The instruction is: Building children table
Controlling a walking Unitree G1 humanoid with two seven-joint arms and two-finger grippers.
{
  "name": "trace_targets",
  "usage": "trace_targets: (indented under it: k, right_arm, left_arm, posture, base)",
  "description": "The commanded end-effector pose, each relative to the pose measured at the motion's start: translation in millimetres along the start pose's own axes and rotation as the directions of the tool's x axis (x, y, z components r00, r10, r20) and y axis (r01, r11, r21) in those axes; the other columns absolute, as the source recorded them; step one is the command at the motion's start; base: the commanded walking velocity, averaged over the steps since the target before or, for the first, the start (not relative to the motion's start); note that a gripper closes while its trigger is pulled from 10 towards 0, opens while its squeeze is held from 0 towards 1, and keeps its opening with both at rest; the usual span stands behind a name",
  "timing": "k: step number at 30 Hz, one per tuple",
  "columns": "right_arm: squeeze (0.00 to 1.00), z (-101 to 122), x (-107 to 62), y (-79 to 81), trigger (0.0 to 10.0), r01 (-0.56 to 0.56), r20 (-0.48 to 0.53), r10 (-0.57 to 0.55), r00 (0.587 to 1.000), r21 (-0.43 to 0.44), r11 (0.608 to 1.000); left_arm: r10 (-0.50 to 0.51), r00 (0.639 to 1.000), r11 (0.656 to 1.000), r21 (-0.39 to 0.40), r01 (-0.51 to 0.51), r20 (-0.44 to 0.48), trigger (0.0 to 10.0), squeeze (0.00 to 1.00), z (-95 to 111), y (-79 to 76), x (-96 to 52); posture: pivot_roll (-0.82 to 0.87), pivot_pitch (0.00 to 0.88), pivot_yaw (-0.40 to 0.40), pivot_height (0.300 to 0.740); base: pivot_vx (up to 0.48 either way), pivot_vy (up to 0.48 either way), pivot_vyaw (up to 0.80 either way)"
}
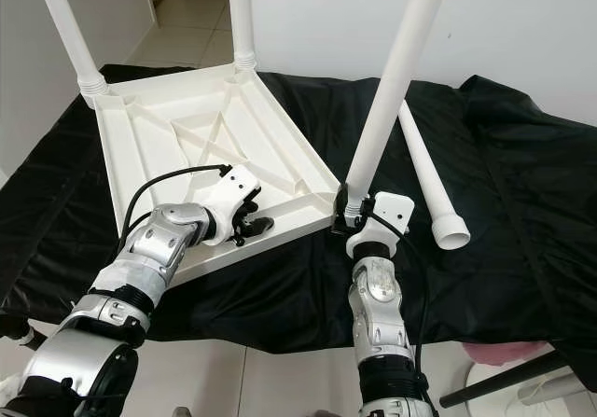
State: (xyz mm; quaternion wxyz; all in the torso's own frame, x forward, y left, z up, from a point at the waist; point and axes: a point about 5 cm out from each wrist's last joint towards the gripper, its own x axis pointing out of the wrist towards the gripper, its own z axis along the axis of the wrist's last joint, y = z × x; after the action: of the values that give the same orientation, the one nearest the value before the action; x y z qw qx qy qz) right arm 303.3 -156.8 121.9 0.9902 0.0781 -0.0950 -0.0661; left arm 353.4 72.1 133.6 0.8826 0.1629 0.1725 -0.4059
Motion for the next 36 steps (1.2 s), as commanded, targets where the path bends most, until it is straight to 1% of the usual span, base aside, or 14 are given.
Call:
trace_targets:
  k: [1, 5, 6, 7, 8, 9, 10, 13, 22, 23, 25, 27, 30, 36]
  right_arm:
    - [0.00, 0, 1.9, -5.7, 10.0, 0.021, 0.004, -0.021, 1.000, 0.006, 1.000]
    - [0.00, -2, 6.5, -10.3, 10.0, 0.021, -0.013, -0.021, 1.000, 0.000, 1.000]
    - [0.00, -3, 8.4, -10.5, 10.0, 0.008, -0.019, -0.008, 1.000, 0.001, 1.000]
    - [0.00, -3, 8.4, -10.5, 10.0, 0.008, -0.019, -0.008, 1.000, 0.001, 1.000]
    - [0.00, -3, 10.2, -10.5, 10.0, -0.006, -0.025, 0.006, 1.000, 0.000, 1.000]
    - [0.00, -3, 10.2, -10.5, 10.0, -0.006, -0.025, 0.006, 1.000, 0.000, 1.000]
    - [0.00, -4, 10.4, -8.7, 10.0, -0.045, -0.033, 0.046, 0.998, 0.024, 0.999]
    - [0.00, -5, 7.8, -6.9, 10.0, -0.061, -0.034, 0.061, 0.998, 0.012, 0.998]
    - [0.00, -11, -4.4, -3.0, 10.0, -0.059, -0.039, 0.060, 0.997, 0.012, 0.998]
    - [0.00, -12, -6.2, -2.1, 10.0, -0.058, -0.036, 0.059, 0.998, 0.013, 0.998]
    - [0.00, -12, -8.4, -0.4, 10.0, -0.064, -0.037, 0.064, 0.997, 0.012, 0.998]
    - [0.00, -14, -12.7, 1.2, 10.0, -0.061, -0.033, 0.062, 0.998, 0.022, 0.998]
    - [0.00, -14, -14.8, 0.8, 10.0, -0.058, -0.031, 0.058, 0.998, 0.022, 0.998]
    - [0.00, -16, -26.5, -2.5, 10.0, -0.028, -0.031, 0.028, 0.999, 0.022, 0.999]
  left_arm:
    - [0.246, 0.968, 0.969, 0.004, -0.246, 0.043, 10.0, 0.00, 8, 14.8, -5.5]
    - [0.194, 0.976, 0.981, 0.004, -0.195, 0.099, 10.0, 0.00, 15, 15.6, -13.3]
    - [0.164, 0.980, 0.985, 0.031, -0.169, 0.114, 10.0, 0.00, 16, 14.7, -16.6]
    - [0.164, 0.980, 0.985, 0.031, -0.169, 0.114, 10.0, 0.00, 16, 14.7, -16.6]
    - [0.126, 0.985, 0.987, 0.084, -0.136, 0.120, 10.0, 0.00, 16, 12.0, -19.5]
    - [0.126, 0.985, 0.987, 0.084, -0.136, 0.120, 10.0, 0.00, 16, 12.0, -19.5]
    - [0.065, 0.989, 0.988, 0.128, -0.082, 0.130, 10.0, 0.00, 16, 6.6, -23.9]
    - [0.037, 0.990, 0.988, 0.146, -0.058, 0.139, 10.0, 0.00, 16, 3.8, -26.6]
    - [0.150, 0.982, 0.969, 0.181, -0.169, 0.115, 10.0, 0.00, 12, 21.0, -34.5]
    - [0.183, 0.979, 0.956, 0.215, -0.200, 0.095, 10.0, 0.00, 9, 25.3, -35.2]
    - [0.215, 0.974, 0.950, 0.217, -0.226, 0.074, 10.0, 0.00, 7, 29.9, -35.5]
    - [0.261, 0.965, 0.927, 0.268, -0.260, 0.034, 10.0, 0.00, 2, 35.8, -36.4]
    - [0.276, 0.961, 0.918, 0.291, -0.270, 0.020, 10.0, 0.00, 0, 37.2, -37.1]
    - [0.334, 0.942, 0.881, 0.362, -0.305, -0.019, 10.0, 0.00, -8, 43.4, -40.9]
  posture:
    - [0.00, 0.000, -0.001, 0.740]
    - [0.00, 0.000, -0.002, 0.740]
    - [0.00, 0.000, -0.003, 0.740]
    - [0.00, 0.000, -0.003, 0.740]
    - [0.00, 0.000, -0.003, 0.740]
    - [0.00, 0.000, -0.003, 0.740]
    - [0.01, 0.000, -0.007, 0.740]
    - [0.01, 0.000, -0.009, 0.740]
    - [0.01, 0.000, -0.009, 0.740]
    - [0.01, 0.000, -0.009, 0.740]
    - [0.00, 0.000, -0.010, 0.740]
    - [0.00, 0.000, -0.010, 0.740]
    - [0.00, 0.000, -0.012, 0.740]
    - [0.00, 0.000, -0.014, 0.740]
  base:
    - [0.000, 0.000, 0.00]
    - [0.000, 0.000, 0.00]
    - [0.000, 0.000, 0.00]
    - [0.000, 0.000, 0.00]
    - [0.000, 0.000, 0.00]
    - [0.000, 0.000, 0.00]
    - [0.000, 0.000, 0.00]
    - [0.000, 0.000, 0.00]
    - [0.000, 0.000, 0.00]
    - [0.000, 0.000, 0.00]
    - [0.000, 0.000, 0.00]
    - [0.000, 0.000, 0.00]
    - [0.000, 0.000, 0.00]
    - [0.000, 0.000, 0.00]
